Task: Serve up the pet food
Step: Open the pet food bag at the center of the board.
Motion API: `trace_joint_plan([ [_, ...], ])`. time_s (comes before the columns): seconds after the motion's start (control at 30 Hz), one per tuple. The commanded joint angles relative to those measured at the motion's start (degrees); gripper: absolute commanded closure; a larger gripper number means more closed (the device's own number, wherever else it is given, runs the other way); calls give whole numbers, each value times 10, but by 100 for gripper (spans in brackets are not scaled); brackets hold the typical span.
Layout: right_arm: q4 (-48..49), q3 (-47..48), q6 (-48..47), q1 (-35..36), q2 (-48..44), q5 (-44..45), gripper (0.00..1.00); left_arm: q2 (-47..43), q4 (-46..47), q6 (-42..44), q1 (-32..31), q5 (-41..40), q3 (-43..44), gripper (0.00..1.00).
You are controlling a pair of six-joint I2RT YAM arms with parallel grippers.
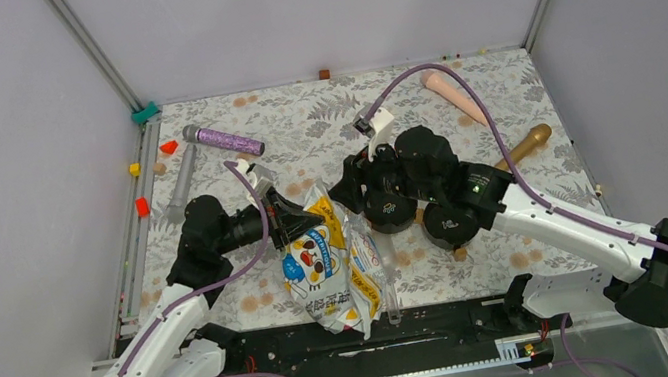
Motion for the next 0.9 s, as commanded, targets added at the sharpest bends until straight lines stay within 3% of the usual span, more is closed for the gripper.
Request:
trace_joint_plan([
  [0.0,-79,-30,-6,4,15,-26,38,-28,105,-10,-10,69,63,100],
  [0.2,-90,-38,-14,16,16,-63,38,-29,99,-7,-10,69,66,100],
  [0.63,-82,-16,-8,24,-8,11,38,-28,97,-6,-10,78,68,100],
  [0.87,-71,45,17,24,53,-12,38,-32,102,-14,-11,85,66,100],
])
